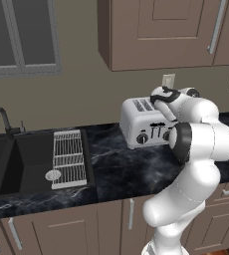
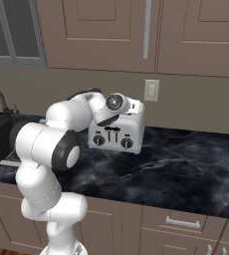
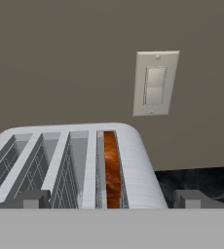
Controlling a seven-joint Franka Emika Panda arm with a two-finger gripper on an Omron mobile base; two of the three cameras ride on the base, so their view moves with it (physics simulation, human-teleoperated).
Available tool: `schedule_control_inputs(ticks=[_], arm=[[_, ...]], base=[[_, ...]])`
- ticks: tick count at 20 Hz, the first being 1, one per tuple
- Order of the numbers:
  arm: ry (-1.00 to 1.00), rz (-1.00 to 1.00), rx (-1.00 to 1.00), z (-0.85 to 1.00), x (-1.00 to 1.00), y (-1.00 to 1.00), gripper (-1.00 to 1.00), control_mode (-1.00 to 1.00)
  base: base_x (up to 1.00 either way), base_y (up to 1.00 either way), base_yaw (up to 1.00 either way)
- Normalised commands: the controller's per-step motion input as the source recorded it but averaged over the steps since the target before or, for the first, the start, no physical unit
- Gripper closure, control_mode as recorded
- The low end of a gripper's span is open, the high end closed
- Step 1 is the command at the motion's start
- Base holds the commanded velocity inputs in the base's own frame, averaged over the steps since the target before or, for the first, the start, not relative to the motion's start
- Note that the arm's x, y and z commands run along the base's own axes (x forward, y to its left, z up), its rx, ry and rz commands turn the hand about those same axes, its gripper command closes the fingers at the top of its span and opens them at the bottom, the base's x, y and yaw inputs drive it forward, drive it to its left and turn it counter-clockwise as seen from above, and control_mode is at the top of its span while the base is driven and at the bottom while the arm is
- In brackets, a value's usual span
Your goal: Start the toaster. Once the lever pops up, take the bread to the plate on the dining counter.
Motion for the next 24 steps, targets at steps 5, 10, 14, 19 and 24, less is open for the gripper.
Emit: schedule_control_inputs(ticks=[5, 10, 14, 19, 24], arm=[[0.0, 0.0, 0.0, 0.0, 0.0, 0.0, -1.0, -1.0], [0.0, 0.0, 0.0, 0.0, 0.0, 0.0, -1.0, -1.0], [0.0, 0.0, 0.0, 0.0, 0.0, 0.0, -1.0, -1.0], [0.0, 0.0, 0.0, 0.0, 0.0, 0.0, -1.0, -1.0], [0.0, 0.0, 0.0, 0.0, 0.02, 0.0, -1.0, -1.0]], base=[[0.0, 0.0, 0.0], [0.0, 0.0, 0.0], [0.0, 0.0, 0.0], [0.0, 0.0, 0.0], [0.0, 0.0, 0.0]])
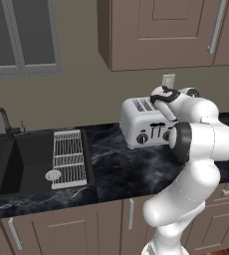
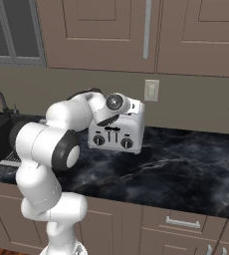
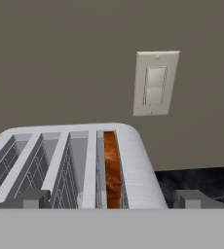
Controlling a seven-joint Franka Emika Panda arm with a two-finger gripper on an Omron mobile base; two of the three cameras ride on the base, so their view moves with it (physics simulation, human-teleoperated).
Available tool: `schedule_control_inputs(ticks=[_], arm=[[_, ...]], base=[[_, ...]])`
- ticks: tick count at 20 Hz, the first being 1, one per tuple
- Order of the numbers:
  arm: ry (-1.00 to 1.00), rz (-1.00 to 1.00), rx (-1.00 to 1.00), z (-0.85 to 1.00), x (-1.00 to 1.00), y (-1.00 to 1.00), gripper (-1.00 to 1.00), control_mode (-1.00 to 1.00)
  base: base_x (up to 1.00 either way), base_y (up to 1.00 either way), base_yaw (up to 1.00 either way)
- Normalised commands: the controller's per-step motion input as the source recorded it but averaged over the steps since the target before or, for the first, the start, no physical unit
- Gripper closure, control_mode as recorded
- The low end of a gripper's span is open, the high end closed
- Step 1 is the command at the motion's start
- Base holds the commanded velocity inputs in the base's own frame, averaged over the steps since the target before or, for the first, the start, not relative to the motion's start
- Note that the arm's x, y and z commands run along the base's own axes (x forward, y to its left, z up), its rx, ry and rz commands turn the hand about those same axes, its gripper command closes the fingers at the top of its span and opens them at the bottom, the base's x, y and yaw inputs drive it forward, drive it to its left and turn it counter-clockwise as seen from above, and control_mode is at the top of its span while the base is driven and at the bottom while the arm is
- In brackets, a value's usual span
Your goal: Start the toaster. Once the lever pops up, take the bread to the plate on the dining counter.
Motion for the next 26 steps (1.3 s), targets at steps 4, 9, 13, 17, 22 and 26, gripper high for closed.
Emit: schedule_control_inputs(ticks=[4, 9, 13, 17, 22, 26], arm=[[0.0, 0.0, 0.0, -0.01, 0.14, 0.0, -1.0, -1.0], [0.06, 0.0, 0.0, -0.07, 0.21, 0.0, -1.0, -1.0], [0.1, 0.0, 0.0, -0.13, 0.19, 0.0, -1.0, -1.0], [0.07, 0.0, 0.0, -0.04, 0.09, 0.0, -1.0, -1.0], [0.0, 0.0, 0.0, 0.0, 0.0, 0.0, -1.0, -1.0], [0.01, 0.0, 0.0, 0.0, 0.02, 0.01, -1.0, -1.0]], base=[[0.0, 0.0, 0.0], [0.0, 0.0, 0.0], [0.0, 0.0, 0.0], [0.0, 0.0, 0.0], [0.0, 0.0, 0.0], [0.0, 0.0, 0.0]])
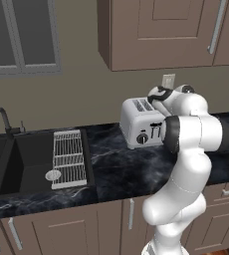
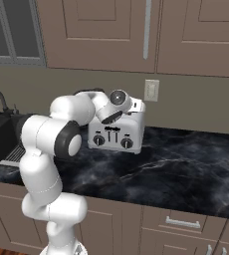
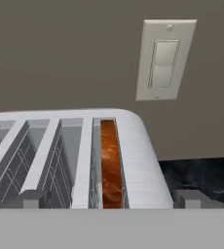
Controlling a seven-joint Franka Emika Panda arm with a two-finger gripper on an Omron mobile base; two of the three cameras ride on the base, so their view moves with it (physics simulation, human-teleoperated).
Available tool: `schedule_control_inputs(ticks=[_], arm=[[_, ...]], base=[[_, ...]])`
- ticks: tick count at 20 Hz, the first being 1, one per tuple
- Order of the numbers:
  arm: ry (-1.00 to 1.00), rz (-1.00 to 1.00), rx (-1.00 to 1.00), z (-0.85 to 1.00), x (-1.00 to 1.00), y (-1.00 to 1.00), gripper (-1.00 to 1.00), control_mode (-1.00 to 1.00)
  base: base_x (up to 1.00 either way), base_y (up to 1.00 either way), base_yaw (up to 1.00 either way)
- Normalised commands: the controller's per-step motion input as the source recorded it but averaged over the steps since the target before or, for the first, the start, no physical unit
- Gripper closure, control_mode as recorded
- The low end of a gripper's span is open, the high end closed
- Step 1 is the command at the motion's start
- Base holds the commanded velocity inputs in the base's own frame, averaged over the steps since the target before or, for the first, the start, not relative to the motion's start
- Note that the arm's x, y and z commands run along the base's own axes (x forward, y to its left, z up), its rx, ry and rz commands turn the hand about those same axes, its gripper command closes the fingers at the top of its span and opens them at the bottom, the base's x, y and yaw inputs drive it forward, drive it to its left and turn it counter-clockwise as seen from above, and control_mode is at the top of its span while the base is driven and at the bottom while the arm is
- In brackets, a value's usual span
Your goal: Start the toaster. Once the lever pops up, take the bread to the plate on the dining counter.
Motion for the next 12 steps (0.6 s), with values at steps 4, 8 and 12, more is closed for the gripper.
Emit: schedule_control_inputs(ticks=[4, 8, 12], arm=[[0.04, 0.0, 0.0, 0.0, 0.05, 0.0, -1.0, -1.0], [0.04, 0.0, 0.0, 0.0, 0.19, 0.0, -1.0, -1.0], [0.04, 0.0, 0.0, 0.0, 0.19, 0.0, -1.0, -1.0]], base=[[0.0, 0.0, 0.0], [0.0, 0.0, 0.0], [0.0, 0.0, 0.0]])
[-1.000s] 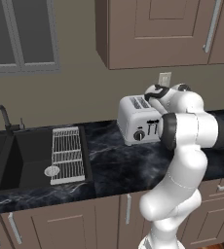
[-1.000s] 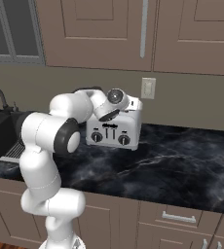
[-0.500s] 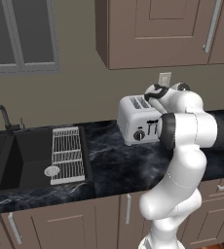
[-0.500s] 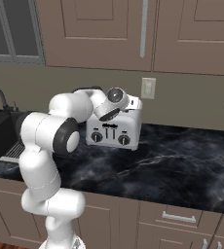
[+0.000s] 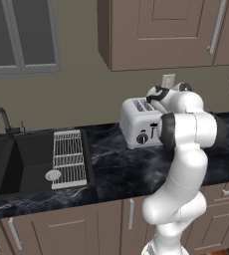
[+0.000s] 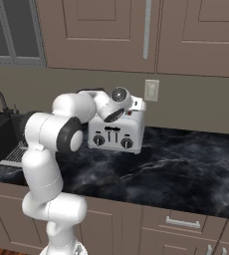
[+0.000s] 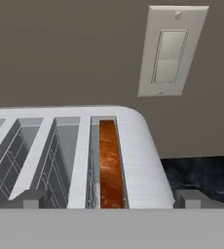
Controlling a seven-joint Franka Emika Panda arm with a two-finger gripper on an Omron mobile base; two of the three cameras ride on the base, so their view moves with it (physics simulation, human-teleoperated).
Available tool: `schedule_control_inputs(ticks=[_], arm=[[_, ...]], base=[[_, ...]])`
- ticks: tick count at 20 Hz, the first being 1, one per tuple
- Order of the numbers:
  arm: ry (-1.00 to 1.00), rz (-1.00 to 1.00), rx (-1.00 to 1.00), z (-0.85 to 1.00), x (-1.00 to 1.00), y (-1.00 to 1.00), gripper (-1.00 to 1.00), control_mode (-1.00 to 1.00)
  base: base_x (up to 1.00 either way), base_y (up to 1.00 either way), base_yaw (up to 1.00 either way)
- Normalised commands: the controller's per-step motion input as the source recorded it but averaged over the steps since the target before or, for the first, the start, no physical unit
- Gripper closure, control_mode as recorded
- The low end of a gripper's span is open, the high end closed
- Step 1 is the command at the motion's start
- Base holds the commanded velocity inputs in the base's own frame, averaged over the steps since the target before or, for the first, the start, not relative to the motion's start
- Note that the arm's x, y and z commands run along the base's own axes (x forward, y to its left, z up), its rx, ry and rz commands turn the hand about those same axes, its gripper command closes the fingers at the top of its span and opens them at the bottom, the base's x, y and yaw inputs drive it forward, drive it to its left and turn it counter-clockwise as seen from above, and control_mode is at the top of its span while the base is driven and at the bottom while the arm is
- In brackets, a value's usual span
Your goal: Start the toaster. Once the lever pops up, take the bread to the plate on the dining counter.
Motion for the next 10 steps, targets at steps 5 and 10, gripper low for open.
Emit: schedule_control_inputs(ticks=[5, 10], arm=[[0.05, 0.0, 0.0, 0.0, 0.1, 0.0, -1.0, -1.0], [0.08, 0.01, 0.0, 0.0, 0.05, 0.0, -1.0, -1.0]], base=[[0.0, 0.0, 0.0], [0.0, 0.0, 0.0]])
